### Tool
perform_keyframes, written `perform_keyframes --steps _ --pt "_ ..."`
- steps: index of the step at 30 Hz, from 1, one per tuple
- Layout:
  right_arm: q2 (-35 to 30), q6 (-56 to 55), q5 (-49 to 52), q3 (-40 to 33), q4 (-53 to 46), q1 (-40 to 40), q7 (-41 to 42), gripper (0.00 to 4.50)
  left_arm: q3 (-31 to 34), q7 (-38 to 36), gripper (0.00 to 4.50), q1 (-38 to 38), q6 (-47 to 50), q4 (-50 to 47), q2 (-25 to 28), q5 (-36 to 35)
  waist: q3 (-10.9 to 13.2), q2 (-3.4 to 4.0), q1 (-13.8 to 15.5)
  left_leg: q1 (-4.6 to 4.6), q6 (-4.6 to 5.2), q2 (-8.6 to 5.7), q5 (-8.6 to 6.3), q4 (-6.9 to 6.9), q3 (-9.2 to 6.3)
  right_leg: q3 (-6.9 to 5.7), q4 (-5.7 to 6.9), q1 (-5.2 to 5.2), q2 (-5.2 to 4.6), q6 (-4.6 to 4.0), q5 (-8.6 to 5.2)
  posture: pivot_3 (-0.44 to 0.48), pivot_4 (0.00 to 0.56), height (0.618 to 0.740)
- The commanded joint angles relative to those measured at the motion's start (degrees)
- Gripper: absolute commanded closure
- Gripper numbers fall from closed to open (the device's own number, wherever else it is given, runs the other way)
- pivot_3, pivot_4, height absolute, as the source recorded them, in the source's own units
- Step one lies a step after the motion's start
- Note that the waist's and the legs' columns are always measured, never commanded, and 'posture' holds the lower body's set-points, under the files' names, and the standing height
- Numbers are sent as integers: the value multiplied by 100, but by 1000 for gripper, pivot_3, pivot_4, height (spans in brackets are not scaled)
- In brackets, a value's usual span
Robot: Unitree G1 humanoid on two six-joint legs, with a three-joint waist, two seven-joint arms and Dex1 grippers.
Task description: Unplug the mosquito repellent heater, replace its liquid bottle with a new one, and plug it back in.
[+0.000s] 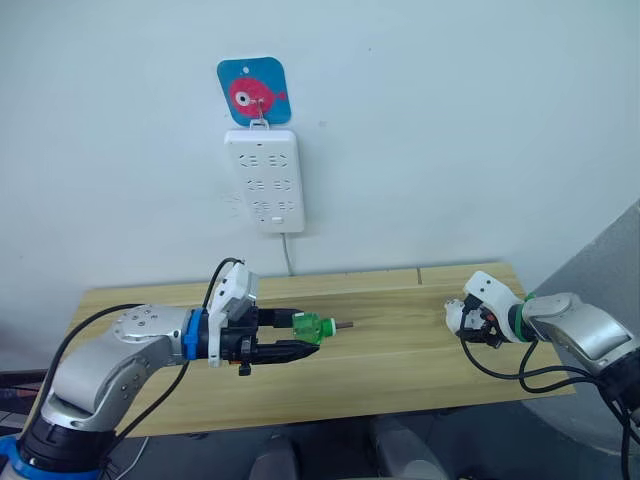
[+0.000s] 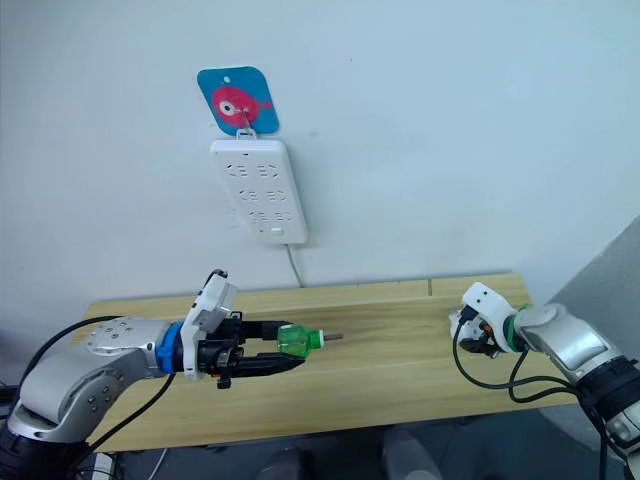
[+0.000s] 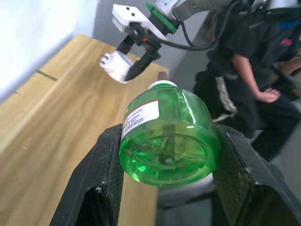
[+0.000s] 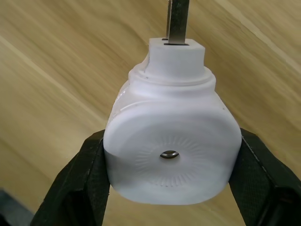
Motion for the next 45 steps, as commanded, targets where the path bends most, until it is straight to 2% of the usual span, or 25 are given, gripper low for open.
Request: perform_keyframes --steps 1,6,10,14,17,21,25,28,31,34,39,45 --pt "225 -222 -472 -57 468 -234 456 1496 -90 -33 2279 140 -442 -159 -98 305 10 -4 -1 0 0 0 0 0 -1 -1 1 0 0 -12 7 -117 143 740" --pt "491 -221 -905 -178 1027 -357 817 1496 -174 66 2279 223 -780 -41 -366 555 23 -2 18 -1 0 -4 0 1 -4 -3 3 2 -3 -14 8 -114 150 740" --pt "604 -150 -1059 -387 1176 -361 966 109 -264 30 2279 271 -1052 101 -536 785 26 -1 21 0 0 -7 0 3 -5 -3 2 6 -5 -12 10 -120 148 740" --pt "502 54 -1004 -797 787 -201 1043 0 -278 54 2279 303 -1173 244 -708 831 26 0 8 2 0 -6 0 4 -6 -4 4 7 -4 -12 10 -135 140 740" --pt "236 421 -640 -1522 -84 211 1070 0 -221 254 2279 220 -1217 429 -990 822 24 2 13 0 0 -6 0 3 -8 -6 4 7 -4 -11 10 -143 133 740" --pt "108 1077 209 -2897 -1873 1111 1062 0 -104 640 2279 85 -1383 635 -1475 828 24 3 29 0 0 -12 0 4 -27 -22 3 19 -6 -11 10 -173 125 740" --pt "806 1878 1822 -4242 -3680 1934 983 0 -55 898 2279 110 -970 420 -1764 415 18 -2 -27 4 0 -7 0 4 -41 -38 2 31 -1 12 -3 -208 122 740" --pt "1756 2625 3280 -4724 -4630 2095 231 0 79 1299 2279 -17 -331 241 -1989 -224 18 -1 -122 8 0 -6 0 9 -45 -40 6 39 2 13 -4 -233 117 740" --pt "2682 3081 4773 -4688 -4796 1918 -911 0 220 1659 2279 -251 352 187 -2127 -921 17 -2 -206 9 -1 -7 0 21 -48 -40 6 49 2 19 -2 -243 117 740" --pt "3330 3107 5342 -4353 -4651 1631 -1847 0 281 1925 2279 -485 789 181 -2234 -1388 16 0 -319 13 -1 -11 1 29 -47 -34 5 56 2 32 5 -243 113 740" --pt "3915 2711 5934 -4157 -4139 1197 -2806 0 376 2236 2279 -634 1148 158 -2290 -1782 12 -1 -387 12 -1 -13 1 31 -43 -27 4 54 2 38 9 -229 111 740" --pt "4067 2346 6445 -4001 -3695 831 -3215 0 469 2593 2279 -639 1287 54 -2392 -2105 12 0 -413 7 -1 -11 1 14 -48 -32 2 43 2 36 8 -212 106 740"
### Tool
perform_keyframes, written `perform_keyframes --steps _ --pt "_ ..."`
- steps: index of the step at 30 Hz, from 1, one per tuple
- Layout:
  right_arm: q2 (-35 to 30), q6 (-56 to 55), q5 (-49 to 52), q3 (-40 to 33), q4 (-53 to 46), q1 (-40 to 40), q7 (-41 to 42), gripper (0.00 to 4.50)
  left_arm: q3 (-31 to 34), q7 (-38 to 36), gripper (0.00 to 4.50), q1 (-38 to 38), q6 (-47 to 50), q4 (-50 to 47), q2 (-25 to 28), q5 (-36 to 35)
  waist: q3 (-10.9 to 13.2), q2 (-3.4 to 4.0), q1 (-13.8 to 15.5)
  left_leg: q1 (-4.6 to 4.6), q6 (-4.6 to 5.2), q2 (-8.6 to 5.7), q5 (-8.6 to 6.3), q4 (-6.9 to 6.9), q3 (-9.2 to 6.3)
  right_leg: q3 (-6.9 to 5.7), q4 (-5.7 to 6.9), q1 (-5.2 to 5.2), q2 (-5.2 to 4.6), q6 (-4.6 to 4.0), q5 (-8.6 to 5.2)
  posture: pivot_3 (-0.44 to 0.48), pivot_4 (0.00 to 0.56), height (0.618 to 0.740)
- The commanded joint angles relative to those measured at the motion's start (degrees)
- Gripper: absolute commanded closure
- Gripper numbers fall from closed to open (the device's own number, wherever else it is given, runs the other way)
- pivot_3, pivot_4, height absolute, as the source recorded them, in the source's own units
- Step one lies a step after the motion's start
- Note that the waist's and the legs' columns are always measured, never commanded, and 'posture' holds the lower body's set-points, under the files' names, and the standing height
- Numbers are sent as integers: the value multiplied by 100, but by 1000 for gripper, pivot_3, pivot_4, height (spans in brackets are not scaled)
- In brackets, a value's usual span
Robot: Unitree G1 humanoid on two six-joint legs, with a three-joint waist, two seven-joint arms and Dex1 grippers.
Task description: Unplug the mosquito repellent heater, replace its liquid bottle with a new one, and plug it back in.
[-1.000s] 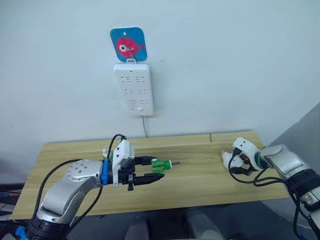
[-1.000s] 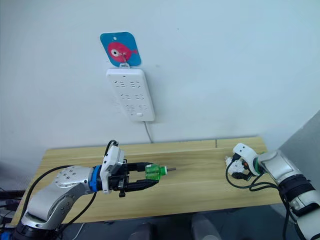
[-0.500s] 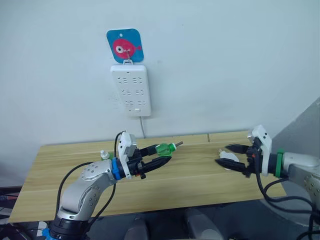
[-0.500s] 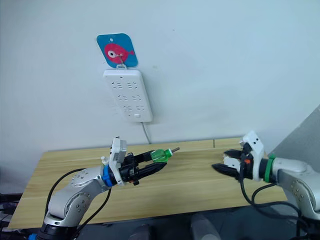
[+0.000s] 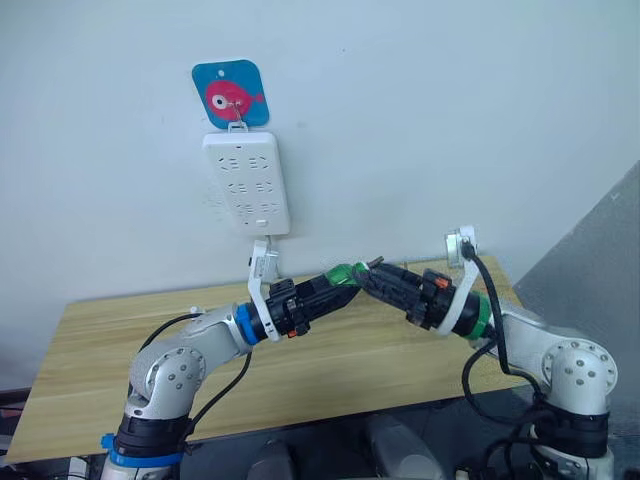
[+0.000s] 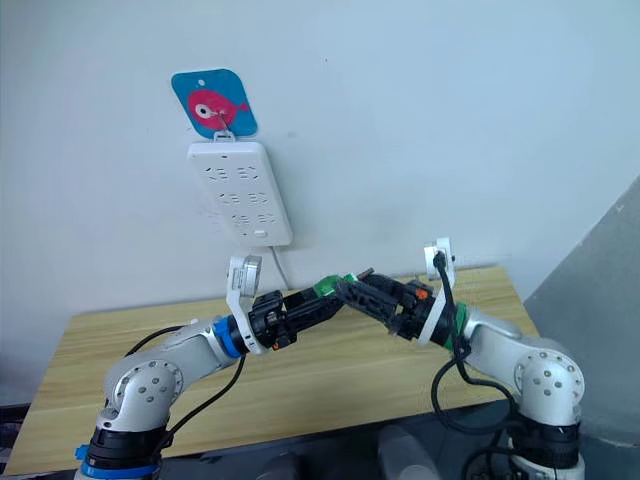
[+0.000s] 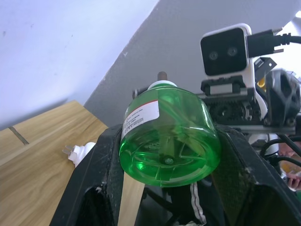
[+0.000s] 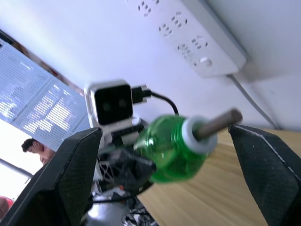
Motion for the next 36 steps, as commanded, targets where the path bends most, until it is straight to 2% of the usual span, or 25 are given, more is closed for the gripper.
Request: perform_keyframes --steps 1,11,14,20,21,25,31,36 --pt "50 -280 374 89 88 -193 -165 0 146 173 2279 -70 12 -277 -73 -256 0 1 1 -1 0 0 0 -1 0 0 0 0 0 0 0 -212 106 740" --pt "-108 -530 663 434 238 -182 -372 0 212 519 2279 -129 -23 -331 -238 -501 -2 1 28 -1 0 -1 0 -1 1 1 0 -2 0 0 0 -200 99 740" --pt "-117 -617 774 483 266 -213 -433 565 193 524 2279 -120 -13 -330 -242 -508 -2 1 39 -1 0 -1 0 -2 1 1 0 -3 0 0 0 -200 99 740" --pt "-171 -729 993 584 311 -260 -499 2754 121 476 2279 -70 -38 -351 -220 -445 -4 1 57 -3 -1 -1 0 -1 1 1 0 -4 0 -1 0 -199 96 740" --pt "-196 -746 1028 608 316 -263 -500 3004 113 465 2279 -62 -46 -353 -217 -432 -4 1 58 -3 -1 -1 0 -1 2 2 0 -4 0 -1 0 -199 96 740" --pt "-270 -820 1223 697 336 -258 -521 3684 76 424 2279 -5 -54 -395 -190 -389 -5 2 70 -3 -1 0 0 -2 3 3 -1 -5 0 0 0 -195 96 740" --pt "-368 -860 1393 787 326 -244 -502 3683 131 366 2279 -7 -45 -318 -146 -401 -6 2 98 -4 0 -1 0 -2 4 4 -1 -7 0 -1 0 -189 97 740" --pt "-472 -1003 1221 778 303 -211 -464 3683 16 -44 595 28 -212 -334 238 84 -6 2 106 -4 0 0 0 -3 3 3 0 -9 1 -1 0 -185 100 740"
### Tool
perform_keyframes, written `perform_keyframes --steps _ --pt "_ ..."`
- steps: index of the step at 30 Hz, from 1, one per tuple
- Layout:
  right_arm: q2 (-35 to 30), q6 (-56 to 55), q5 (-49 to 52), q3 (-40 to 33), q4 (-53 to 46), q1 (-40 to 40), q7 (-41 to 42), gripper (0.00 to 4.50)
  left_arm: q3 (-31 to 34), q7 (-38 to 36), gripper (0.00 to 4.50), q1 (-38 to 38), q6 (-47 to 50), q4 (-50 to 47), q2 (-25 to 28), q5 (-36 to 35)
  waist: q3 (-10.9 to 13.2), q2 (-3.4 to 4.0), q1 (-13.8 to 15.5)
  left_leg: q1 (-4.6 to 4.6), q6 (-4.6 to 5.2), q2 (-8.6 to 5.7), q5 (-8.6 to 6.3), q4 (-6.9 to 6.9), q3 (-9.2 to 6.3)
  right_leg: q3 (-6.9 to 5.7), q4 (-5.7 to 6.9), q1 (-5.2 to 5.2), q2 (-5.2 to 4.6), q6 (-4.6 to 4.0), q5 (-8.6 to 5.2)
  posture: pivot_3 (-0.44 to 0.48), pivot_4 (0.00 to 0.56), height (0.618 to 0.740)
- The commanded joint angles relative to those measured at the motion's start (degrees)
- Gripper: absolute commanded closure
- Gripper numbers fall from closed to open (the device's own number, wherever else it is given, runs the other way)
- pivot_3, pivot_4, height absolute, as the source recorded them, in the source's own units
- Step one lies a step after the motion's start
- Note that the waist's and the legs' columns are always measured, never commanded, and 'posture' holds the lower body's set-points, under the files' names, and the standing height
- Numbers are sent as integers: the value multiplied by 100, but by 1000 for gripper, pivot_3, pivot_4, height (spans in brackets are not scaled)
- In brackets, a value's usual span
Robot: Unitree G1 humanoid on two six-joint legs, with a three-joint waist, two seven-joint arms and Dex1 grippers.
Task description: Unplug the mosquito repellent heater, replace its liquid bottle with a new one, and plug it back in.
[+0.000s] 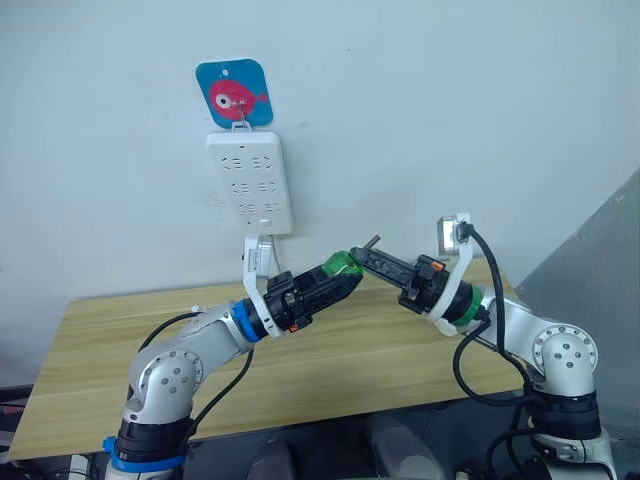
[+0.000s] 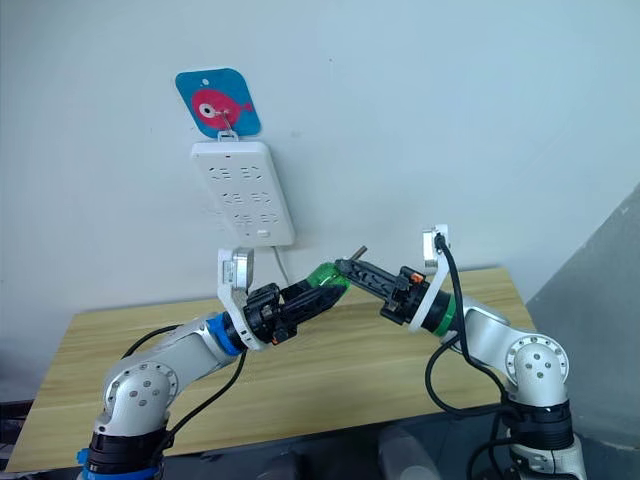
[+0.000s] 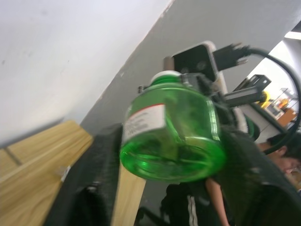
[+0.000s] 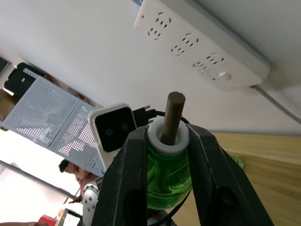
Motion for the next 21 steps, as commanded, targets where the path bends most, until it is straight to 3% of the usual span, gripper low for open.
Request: perform_keyframes --steps 1,2,6,10,12,16,21 --pt "-114 -151 -81 -50 -233 -64 132 3683 -136 -414 273 54 -270 -109 365 518 0 0 9 0 0 0 0 0 0 0 0 0 0 0 0 -181 101 740" --pt "-152 -191 -197 -61 -238 -47 177 3683 -203 -570 8 109 -391 -127 503 733 0 0 9 0 0 -1 0 0 0 1 -1 0 0 0 0 -181 101 740" --pt "-407 -481 -1218 -15 -240 60 544 3683 -483 -1144 0 400 -1156 -48 1054 1765 0 0 19 0 0 -1 0 -3 4 4 -2 -3 -1 0 0 -171 105 740" --pt "-993 -2018 -4496 1090 243 231 947 3683 -779 -1409 0 872 -2577 159 1358 3181 0 0 24 3 0 0 0 -8 11 11 -5 -6 -2 -1 -1 -164 114 740" --pt "-1062 -2620 -5522 1528 663 268 1086 3683 -879 -1446 0 1040 -2896 193 1396 3515 1 -2 31 1 0 0 0 -8 17 17 -6 -12 -4 -1 -1 -159 119 740" --pt "-656 -3729 -6987 1830 1946 279 873 3683 -978 -1440 0 1439 -3371 214 1427 4029 3 -4 25 -1 -1 3 0 -10 30 28 -4 -20 -5 -1 -1 -139 126 740" --pt "-66 -4925 -8032 1872 3489 52 894 3683 -981 -1323 0 1677 -3693 296 1242 4281 4 -5 43 0 0 4 -1 -10 34 31 -2 -21 -6 -6 3 -123 130 740"
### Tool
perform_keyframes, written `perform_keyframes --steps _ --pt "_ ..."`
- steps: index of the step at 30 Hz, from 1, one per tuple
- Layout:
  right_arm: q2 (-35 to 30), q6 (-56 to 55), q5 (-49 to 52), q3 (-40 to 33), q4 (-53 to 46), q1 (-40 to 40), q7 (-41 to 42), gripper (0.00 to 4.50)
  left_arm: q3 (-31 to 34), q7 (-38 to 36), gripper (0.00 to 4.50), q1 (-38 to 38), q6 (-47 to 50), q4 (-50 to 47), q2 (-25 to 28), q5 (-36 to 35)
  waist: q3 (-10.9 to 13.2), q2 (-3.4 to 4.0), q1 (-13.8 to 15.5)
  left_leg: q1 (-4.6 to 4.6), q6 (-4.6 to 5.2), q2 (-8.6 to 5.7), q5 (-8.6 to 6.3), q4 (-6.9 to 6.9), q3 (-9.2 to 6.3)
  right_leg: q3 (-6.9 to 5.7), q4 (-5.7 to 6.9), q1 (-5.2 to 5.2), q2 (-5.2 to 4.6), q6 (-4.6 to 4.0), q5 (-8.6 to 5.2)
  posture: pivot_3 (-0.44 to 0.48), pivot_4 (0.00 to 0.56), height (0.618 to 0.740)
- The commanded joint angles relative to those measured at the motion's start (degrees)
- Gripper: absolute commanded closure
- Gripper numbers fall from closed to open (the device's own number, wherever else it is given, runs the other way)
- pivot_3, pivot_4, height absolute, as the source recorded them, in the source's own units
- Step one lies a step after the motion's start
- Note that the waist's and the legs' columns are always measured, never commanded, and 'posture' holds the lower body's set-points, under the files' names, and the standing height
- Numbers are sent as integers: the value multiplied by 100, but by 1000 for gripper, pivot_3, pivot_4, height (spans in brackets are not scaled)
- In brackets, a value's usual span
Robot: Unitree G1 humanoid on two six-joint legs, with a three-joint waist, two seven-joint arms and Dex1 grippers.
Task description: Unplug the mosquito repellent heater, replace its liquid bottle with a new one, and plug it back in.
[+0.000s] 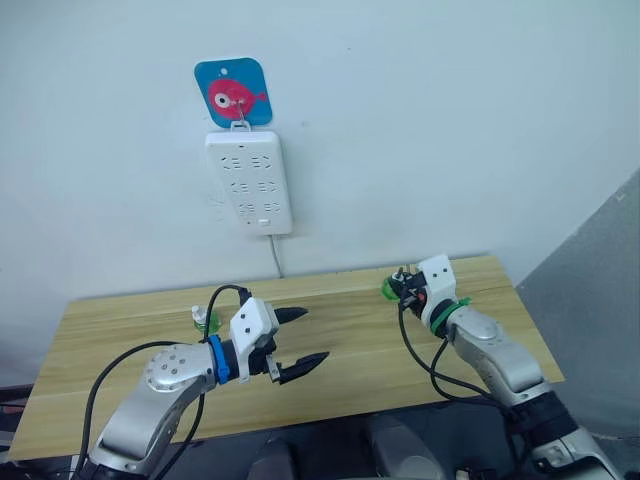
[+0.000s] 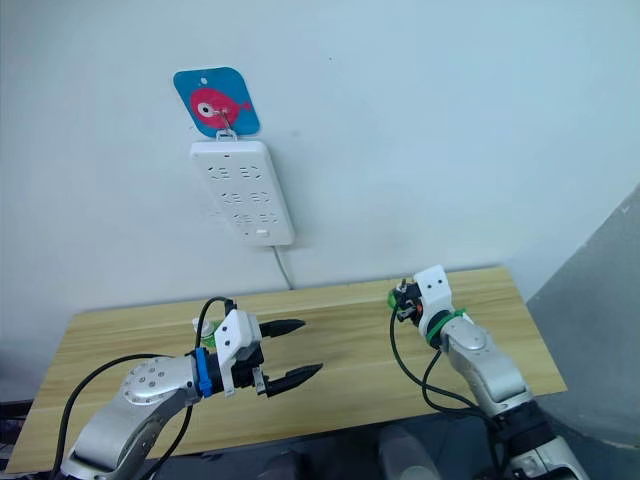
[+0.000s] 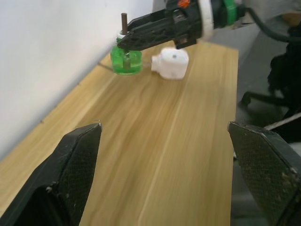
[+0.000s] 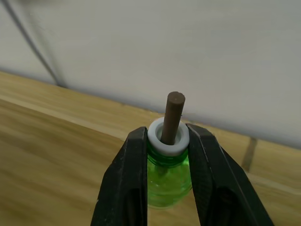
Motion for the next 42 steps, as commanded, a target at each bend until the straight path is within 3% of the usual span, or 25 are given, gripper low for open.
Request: perform_keyframes --steps 1,8,15,16,20,23,27,33,36,42 --pt "320 -949 -701 -36 844 -296 -71 3683 45 51 0 53 -297 -49 -115 116 1 0 6 0 0 -1 0 1 0 0 0 1 -1 -1 1 -122 132 740" --pt "1028 -1951 -1265 -327 2783 -1019 -149 3683 235 701 0 21 -668 67 -631 434 2 0 11 9 0 -1 0 2 -3 -3 4 11 0 -24 16 -100 139 740" --pt "1376 -2260 -1252 -859 3700 -1302 -242 3683 447 1044 0 104 -801 -164 -955 338 3 1 114 9 0 -3 0 0 -13 -11 6 14 -4 -28 17 -75 140 740" --pt "1400 -2295 -1256 -896 3721 -1295 -199 2931 459 1040 0 117 -853 -186 -964 344 2 2 127 9 0 -3 0 0 -14 -11 8 14 -3 -28 18 -70 132 740" --pt "1467 -2348 -1335 -912 3522 -1143 -51 1587 511 1082 0 250 -817 -313 -1026 267 2 2 151 15 0 -3 0 2 -16 -14 12 18 -3 -29 18 -70 135 740" --pt "1473 -2278 -1332 -971 2996 -848 -113 536 571 1158 0 450 -918 -329 -1064 359 2 3 158 17 0 -3 0 1 -18 -15 12 21 -3 -29 18 -80 127 740" --pt "1250 -1944 -1347 -858 1171 132 76 536 834 1579 0 809 -1110 -182 -1118 712 1 3 206 9 0 -3 0 -1 -24 -19 11 17 -5 -30 18 -81 133 740" --pt "212 -1166 -1167 -315 -1714 1305 1386 536 1438 2063 0 1440 -1312 386 -1313 813 20 7 270 12 -1 1 -1 0 -19 -14 5 17 -3 -6 0 -92 168 740" --pt "-298 -656 -1028 -11 -2624 1383 2036 536 1833 2309 0 1605 -1120 803 -1481 616 87 -18 269 34 -1 2 -1 2 -10 -5 1 36 -3 -3 -3 -107 191 740" --pt "-463 829 -798 203 -3246 763 2452 536 2163 2365 0 1129 -632 1670 -1536 318 250 -68 311 68 -3 3 3 10 2 4 5 59 -3 -23 -14 -102 219 740"
